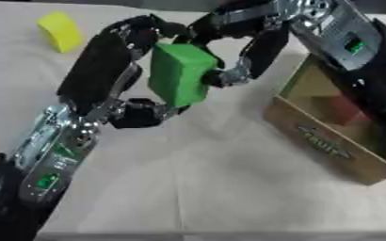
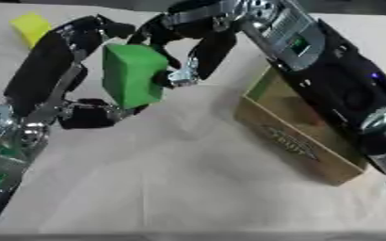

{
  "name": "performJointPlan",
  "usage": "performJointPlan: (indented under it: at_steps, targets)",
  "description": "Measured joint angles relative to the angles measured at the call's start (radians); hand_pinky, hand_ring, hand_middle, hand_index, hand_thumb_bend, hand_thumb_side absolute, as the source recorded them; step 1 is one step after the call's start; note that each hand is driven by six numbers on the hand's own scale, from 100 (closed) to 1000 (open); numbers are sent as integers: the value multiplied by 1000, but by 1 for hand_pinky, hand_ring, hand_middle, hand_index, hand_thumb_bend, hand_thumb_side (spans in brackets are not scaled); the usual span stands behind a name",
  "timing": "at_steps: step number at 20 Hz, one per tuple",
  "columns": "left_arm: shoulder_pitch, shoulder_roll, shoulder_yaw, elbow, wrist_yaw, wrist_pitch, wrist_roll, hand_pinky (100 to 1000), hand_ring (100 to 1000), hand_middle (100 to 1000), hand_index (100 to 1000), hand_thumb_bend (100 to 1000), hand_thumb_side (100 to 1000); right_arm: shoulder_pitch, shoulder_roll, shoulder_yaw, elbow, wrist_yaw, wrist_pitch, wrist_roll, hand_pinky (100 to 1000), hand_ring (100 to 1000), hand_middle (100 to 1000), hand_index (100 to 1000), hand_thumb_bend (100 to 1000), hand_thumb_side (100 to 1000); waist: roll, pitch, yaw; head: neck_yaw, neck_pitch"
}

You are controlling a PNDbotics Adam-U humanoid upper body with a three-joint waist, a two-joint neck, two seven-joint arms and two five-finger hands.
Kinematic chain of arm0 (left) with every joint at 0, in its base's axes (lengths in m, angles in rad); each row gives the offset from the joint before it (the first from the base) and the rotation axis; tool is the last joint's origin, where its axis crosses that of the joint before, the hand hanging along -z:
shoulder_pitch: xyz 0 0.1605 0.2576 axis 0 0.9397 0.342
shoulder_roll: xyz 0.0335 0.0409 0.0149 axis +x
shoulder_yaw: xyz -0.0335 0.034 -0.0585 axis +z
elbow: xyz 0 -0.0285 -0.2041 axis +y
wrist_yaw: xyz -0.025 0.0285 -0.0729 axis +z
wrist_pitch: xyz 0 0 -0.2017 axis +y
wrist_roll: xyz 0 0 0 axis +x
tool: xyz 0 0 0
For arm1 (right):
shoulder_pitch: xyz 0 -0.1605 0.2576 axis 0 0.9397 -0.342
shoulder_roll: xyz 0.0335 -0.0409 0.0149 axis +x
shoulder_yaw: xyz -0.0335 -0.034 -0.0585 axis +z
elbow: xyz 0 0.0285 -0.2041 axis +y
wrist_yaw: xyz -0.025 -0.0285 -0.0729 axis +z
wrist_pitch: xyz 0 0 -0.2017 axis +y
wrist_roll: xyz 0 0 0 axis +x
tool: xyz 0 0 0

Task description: Pick up the objects with one hand, pass them to the other hand, and then place them into the box on the other side of the table.

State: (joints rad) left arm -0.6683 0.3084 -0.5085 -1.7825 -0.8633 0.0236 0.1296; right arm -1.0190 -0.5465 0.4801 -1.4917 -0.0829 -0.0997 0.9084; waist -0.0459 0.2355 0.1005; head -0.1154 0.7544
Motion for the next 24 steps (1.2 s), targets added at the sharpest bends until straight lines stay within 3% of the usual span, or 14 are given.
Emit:
performJointPlan:
  at_steps: [13, 24]
  targets:
    - [16, 0, 5, 4, -7, 23, 8, 735, 726, 667, 861, 671, 273, 9, 0, -28, -1, -24, 45, 1, 969, 592, 271, 394, 100, 315, 0, 0, -5, 0, 0]
    - [50, 16, 58, 8, -17, 95, 62, 734, 729, 666, 873, 697, 306, 26, -22, -55, -7, -29, 62, 1, 967, 591, 270, 392, 100, 309, 1, 0, -12, 0, 0]
